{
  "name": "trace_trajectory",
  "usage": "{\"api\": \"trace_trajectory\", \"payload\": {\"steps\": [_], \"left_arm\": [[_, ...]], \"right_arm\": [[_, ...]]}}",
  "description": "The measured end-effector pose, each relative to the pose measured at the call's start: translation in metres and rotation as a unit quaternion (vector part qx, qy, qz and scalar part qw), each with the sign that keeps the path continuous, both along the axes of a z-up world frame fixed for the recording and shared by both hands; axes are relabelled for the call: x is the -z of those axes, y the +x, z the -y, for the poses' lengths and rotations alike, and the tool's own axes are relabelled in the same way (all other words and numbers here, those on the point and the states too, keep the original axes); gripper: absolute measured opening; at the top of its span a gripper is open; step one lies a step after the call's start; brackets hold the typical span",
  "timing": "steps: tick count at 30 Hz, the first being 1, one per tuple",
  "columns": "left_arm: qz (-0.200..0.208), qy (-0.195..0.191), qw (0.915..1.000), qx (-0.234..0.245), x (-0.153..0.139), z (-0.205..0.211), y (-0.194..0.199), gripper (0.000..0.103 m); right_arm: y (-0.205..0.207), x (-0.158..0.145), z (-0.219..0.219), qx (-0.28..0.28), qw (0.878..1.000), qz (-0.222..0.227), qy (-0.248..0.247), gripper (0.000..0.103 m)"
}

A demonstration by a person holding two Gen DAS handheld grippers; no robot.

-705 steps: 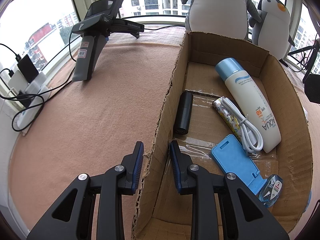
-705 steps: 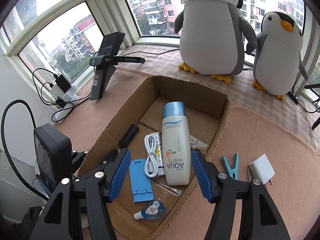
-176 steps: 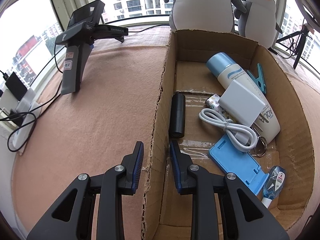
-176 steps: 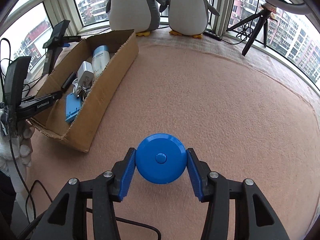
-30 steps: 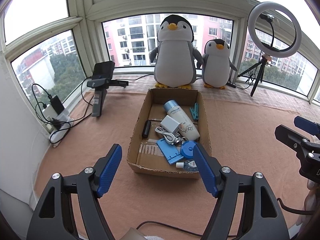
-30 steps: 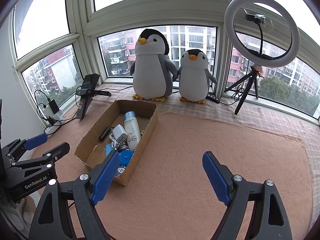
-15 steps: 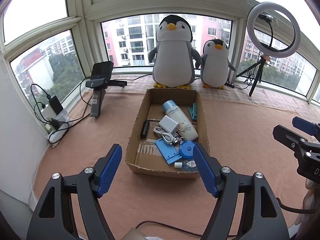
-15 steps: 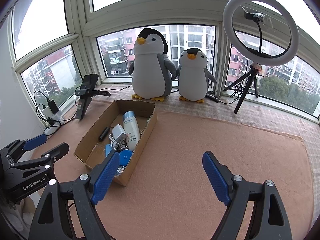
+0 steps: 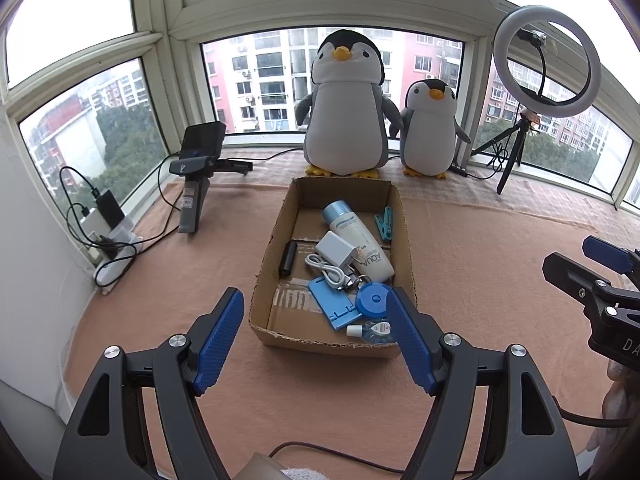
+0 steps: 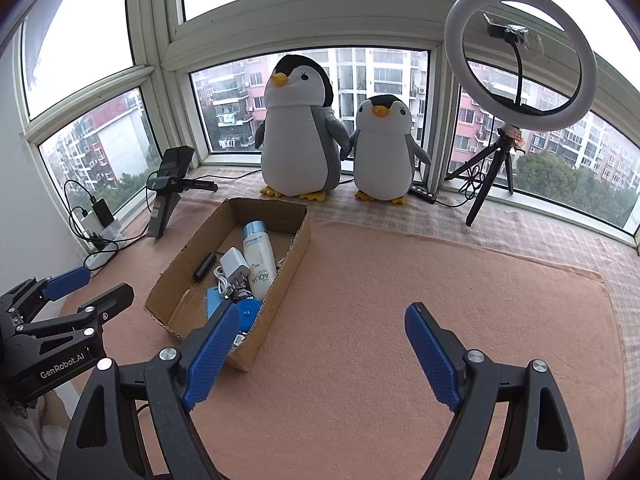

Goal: Organize rigid objects

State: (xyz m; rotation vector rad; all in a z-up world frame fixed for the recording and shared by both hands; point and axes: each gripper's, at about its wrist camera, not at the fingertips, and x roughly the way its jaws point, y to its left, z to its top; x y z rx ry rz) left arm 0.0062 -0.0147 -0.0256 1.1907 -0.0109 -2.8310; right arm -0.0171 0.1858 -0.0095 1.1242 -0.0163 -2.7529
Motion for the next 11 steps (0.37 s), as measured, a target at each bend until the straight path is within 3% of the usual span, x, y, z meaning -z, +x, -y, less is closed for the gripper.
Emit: {"api": "trace_trajectory", "payload": {"steps": [11], "left_arm": [[0.002,0.001,1.0000,0.003,0.0011,-0.0018,-0.0012,0.074]], "right_arm": [[-0.0012,0.0003,-0.0019,0.004,1.000,0.001,-0.001,0.082]]}}
